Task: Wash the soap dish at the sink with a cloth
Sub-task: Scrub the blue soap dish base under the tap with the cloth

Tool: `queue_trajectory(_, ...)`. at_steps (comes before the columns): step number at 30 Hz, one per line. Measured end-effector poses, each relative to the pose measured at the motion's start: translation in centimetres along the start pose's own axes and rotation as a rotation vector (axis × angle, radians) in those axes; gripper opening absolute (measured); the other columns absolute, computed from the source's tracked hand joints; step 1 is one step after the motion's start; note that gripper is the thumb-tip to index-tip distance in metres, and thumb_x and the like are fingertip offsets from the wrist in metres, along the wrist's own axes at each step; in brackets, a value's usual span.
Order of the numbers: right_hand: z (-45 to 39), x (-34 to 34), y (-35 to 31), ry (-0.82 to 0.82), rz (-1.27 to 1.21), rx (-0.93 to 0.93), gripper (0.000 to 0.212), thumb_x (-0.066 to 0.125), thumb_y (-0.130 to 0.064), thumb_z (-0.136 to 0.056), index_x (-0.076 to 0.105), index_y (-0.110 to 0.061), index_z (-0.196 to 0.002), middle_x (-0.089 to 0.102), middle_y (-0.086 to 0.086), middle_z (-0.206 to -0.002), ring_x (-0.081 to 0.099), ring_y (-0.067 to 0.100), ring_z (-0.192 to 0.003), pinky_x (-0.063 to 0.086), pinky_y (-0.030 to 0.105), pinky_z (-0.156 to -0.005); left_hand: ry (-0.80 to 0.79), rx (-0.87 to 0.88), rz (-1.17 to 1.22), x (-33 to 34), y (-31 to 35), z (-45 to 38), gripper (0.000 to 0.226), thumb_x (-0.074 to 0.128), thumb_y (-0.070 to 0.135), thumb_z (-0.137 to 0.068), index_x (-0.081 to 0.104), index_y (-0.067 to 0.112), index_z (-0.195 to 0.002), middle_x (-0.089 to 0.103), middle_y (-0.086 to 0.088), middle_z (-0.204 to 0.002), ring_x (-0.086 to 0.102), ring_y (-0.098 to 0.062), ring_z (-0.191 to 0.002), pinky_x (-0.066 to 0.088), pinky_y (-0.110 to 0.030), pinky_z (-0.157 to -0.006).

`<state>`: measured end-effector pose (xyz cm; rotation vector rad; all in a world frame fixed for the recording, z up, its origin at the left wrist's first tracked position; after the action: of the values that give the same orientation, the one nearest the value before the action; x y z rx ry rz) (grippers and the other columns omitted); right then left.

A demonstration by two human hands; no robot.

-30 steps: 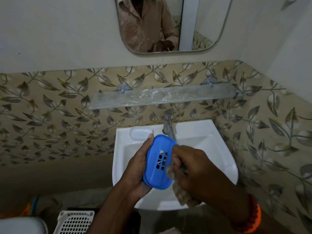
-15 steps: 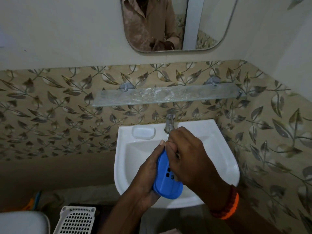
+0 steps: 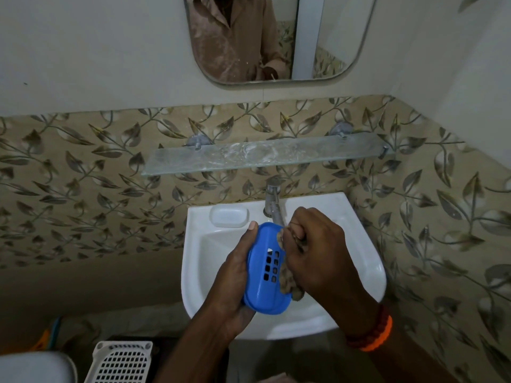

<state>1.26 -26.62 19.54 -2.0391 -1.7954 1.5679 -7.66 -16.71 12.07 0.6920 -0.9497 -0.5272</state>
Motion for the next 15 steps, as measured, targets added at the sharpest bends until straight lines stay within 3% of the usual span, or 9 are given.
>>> queue_trajectory(5, 1.0, 0.4, -2.5, -0.029, -0.315, -0.006, 0.023, 0.07, -0.009, -0.087, 0.05, -0.012, -0.075, 0.055, 0.001, -0.067, 0.058, 0.015, -0.064, 0.051, 0.027, -0.059, -0.007, -0.057, 0.082, 0.5, 0.0, -0.2, 0.055, 0.064, 0.056, -0.091, 0.073, 0.012, -0.123, 0.074, -0.017, -0.118, 0.074, -0.029, -0.101, 0.061, -0.04, -0.08)
queue_trajectory(7, 2.4, 1.1, -3.6, -0.087, -0.377, -0.024, 0.023, 0.071, -0.01, -0.086, 0.051, -0.013, -0.075, 0.056, 0.0, -0.067, 0.06, 0.016, -0.064, 0.052, 0.031, -0.059, -0.014, -0.046, 0.14, 0.2, 0.8, -0.6, 0.061, 0.069, 0.057, -0.088, 0.072, 0.007, -0.124, 0.074, -0.018, -0.112, 0.074, -0.028, -0.098, 0.061, -0.039, -0.082)
queue_trajectory(9, 3.8, 1.7, -4.2, -0.152, -0.361, -0.028, 0.028, 0.072, -0.013, -0.084, 0.046, -0.017, -0.073, 0.054, -0.002, -0.066, 0.059, 0.017, -0.064, 0.051, 0.034, -0.059, -0.019, -0.028, 0.168, -0.2, 1.8, -1.0, 0.064, 0.071, 0.061, -0.085, 0.074, 0.007, -0.119, 0.074, -0.017, -0.106, 0.071, -0.027, -0.092, 0.058, -0.04, -0.087)
queue_trajectory(15, 4.5, 1.1, -4.0, -0.272, -0.238, -0.095, 0.03, 0.071, -0.02, -0.084, 0.042, -0.026, -0.076, 0.053, -0.007, -0.068, 0.057, 0.013, -0.068, 0.052, 0.032, -0.062, 0.023, -0.062, 0.146, -1.0, 1.0, -1.1, 0.069, 0.069, 0.067, -0.083, 0.075, 0.008, -0.118, 0.072, -0.02, -0.118, 0.071, -0.031, -0.098, 0.057, -0.045, -0.094)
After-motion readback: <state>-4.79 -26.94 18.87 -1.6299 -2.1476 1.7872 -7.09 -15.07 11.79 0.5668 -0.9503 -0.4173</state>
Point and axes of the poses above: each hand's wrist, its own z-axis away from the middle knuckle, its own x-axis out of the palm, y = z × x, the point moved 4 cm from there along -z, towards the middle knuckle
